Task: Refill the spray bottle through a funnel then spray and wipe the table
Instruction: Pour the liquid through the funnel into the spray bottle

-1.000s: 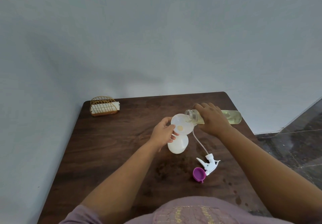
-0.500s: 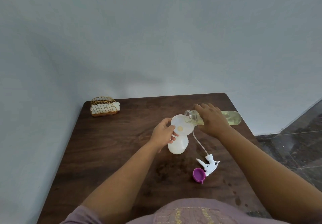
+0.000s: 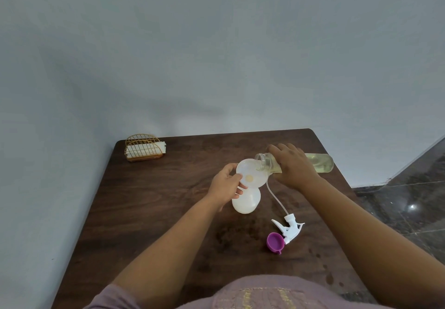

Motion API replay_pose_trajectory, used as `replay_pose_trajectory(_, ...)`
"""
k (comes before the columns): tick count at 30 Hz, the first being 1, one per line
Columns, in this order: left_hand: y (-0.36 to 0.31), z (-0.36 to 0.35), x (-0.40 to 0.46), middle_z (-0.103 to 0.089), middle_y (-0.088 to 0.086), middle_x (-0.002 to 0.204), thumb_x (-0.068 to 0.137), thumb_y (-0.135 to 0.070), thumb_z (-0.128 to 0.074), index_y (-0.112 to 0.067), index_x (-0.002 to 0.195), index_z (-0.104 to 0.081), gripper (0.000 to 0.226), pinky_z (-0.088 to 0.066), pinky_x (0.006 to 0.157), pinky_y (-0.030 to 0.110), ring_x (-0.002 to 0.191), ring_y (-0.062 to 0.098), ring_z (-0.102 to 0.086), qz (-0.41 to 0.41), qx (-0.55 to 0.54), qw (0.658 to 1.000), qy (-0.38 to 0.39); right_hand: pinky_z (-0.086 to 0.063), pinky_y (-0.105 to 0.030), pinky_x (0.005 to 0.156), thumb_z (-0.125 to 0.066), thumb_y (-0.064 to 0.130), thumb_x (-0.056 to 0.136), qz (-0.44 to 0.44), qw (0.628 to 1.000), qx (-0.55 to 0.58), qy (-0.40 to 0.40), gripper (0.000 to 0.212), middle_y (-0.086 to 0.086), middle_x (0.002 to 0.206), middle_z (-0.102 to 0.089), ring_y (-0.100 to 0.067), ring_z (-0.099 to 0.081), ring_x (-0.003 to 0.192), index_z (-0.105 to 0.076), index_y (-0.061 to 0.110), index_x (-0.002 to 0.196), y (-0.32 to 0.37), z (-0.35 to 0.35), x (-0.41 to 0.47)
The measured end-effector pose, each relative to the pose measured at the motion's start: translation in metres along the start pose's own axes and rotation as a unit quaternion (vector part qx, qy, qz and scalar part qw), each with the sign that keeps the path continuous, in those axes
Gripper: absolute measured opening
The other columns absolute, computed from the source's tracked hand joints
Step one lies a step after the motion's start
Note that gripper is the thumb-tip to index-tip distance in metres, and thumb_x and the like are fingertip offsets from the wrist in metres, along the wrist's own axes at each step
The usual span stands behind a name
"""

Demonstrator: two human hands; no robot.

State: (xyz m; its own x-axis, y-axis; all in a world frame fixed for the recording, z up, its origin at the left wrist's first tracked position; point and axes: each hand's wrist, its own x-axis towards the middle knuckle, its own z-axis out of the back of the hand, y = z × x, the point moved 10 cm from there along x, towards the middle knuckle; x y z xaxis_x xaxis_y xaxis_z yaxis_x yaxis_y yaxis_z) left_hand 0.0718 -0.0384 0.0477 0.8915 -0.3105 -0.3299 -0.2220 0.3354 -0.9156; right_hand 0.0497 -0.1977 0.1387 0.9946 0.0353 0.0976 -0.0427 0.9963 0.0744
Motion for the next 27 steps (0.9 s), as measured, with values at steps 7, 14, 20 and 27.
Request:
replay_pose_trajectory(7, 0.0004, 0.0012, 0.0, -0.068, -0.001, 0.093, 0.1, -0.021, -0.048, -0.028, 0.126, -0.051, 0.027, -0.059, 0.077, 0.034, 0.073, 0.014, -0.064, -0.001, 0.001, 1.0, 0.001, -0.045, -0.038, 0.084, -0.072, 0.021, 0.068, 0.0, 1.0, -0.005, 0.0, 0.056, 0.0, 0.097, -0.056, -0.025, -0.052, 0.096, -0.052, 0.019, 0.12, -0.0005, -0.0004, 0.0009)
replay_pose_trajectory(14, 0.0006, 0.001, 0.001, -0.068, -0.001, 0.092, 0.1, -0.021, -0.048, -0.028, 0.124, -0.052, 0.026, -0.059, 0.076, 0.033, 0.074, 0.014, -0.065, -0.003, 0.001, 1.0, 0.003, -0.044, -0.037, 0.083, -0.071, 0.02, 0.067, 0.002, 1.0, -0.007, -0.004, 0.053, 0.001, 0.096, -0.056, -0.025, -0.052, 0.095, -0.052, 0.019, 0.117, -0.0002, -0.0007, 0.0019)
replay_pose_trajectory(20, 0.0013, 0.0012, 0.0012, -0.069, 0.002, 0.096, 0.1, -0.021, -0.048, -0.028, 0.125, -0.052, 0.027, -0.059, 0.076, 0.033, 0.074, 0.014, -0.065, -0.004, -0.002, 1.0, 0.003, -0.044, -0.037, 0.084, -0.072, 0.021, 0.068, 0.003, 1.0, -0.012, -0.002, 0.052, 0.001, 0.099, -0.058, -0.025, -0.052, 0.096, -0.052, 0.021, 0.116, 0.0006, -0.0011, 0.0043)
replay_pose_trajectory(27, 0.0009, 0.0009, 0.0018, -0.069, 0.004, 0.101, 0.1, -0.022, -0.049, -0.026, 0.128, -0.05, 0.028, -0.058, 0.074, 0.03, 0.075, 0.014, -0.064, -0.003, 0.004, 1.0, 0.005, -0.044, -0.036, 0.083, -0.076, 0.027, 0.068, 0.006, 1.0, -0.015, -0.008, 0.054, 0.001, 0.098, -0.058, -0.024, -0.053, 0.095, -0.052, 0.021, 0.116, -0.0004, 0.0, 0.0059)
